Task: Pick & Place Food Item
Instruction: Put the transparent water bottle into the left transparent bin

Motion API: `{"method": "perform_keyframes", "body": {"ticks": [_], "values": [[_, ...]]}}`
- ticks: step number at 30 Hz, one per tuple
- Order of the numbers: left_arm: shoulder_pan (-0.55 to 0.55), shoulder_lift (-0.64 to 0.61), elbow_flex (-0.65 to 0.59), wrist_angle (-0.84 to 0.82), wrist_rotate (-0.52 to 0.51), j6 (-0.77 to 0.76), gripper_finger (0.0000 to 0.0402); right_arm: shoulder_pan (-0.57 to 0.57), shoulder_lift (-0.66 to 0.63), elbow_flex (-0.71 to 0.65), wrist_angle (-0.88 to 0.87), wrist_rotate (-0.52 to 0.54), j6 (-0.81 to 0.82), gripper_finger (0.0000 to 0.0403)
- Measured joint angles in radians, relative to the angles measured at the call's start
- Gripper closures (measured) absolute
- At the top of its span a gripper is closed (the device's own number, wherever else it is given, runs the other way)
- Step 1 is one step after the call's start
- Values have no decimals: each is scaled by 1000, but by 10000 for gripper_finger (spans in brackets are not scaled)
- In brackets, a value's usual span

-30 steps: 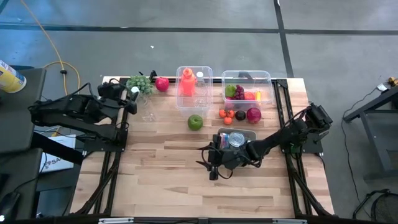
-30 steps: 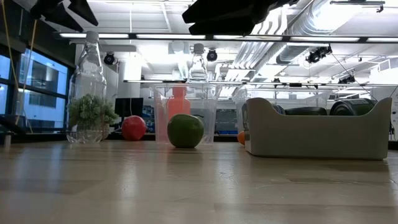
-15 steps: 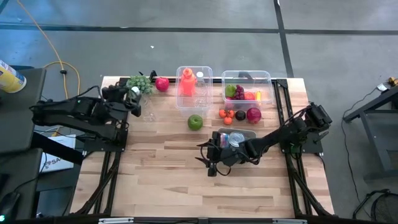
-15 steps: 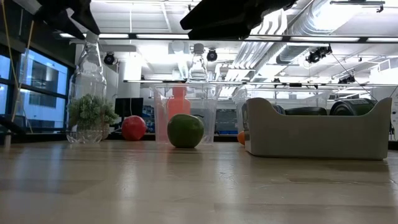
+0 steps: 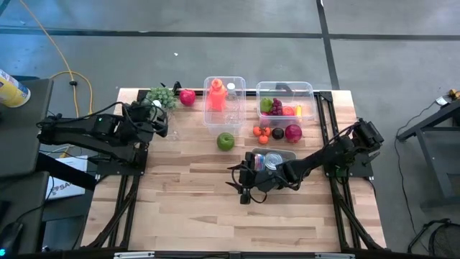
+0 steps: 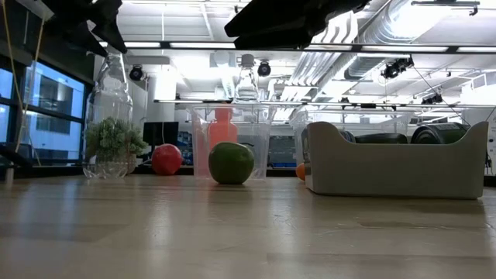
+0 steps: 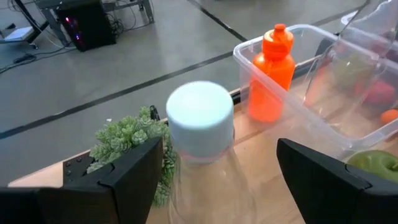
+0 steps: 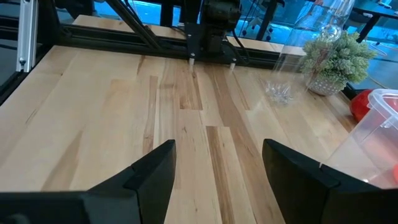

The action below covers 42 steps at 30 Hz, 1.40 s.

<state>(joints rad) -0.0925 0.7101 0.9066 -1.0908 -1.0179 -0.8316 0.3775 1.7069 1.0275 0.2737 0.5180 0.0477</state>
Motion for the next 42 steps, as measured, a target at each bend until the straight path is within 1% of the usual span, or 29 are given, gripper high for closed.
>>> {"method": "perform_keyframes", "body": {"ticks": [11,18,21,26,37,42], "values": [[4,1,-72,63,-8,-4,96,0,0,0,-1,-1,-7,176],[36,2,-75,67,-5,5,97,0,0,0,-1,-1,-27,176],[47,2,-75,68,19,22,105,0,0,0,-1,-1,-33,176],[61,2,-75,68,39,31,138,0,0,0,-1,-1,-52,176],[62,1,-75,77,35,50,246,0,0,0,-1,-1,-52,176],[62,-5,-75,116,41,148,255,0,0,0,11,-1,-45,176]]}}
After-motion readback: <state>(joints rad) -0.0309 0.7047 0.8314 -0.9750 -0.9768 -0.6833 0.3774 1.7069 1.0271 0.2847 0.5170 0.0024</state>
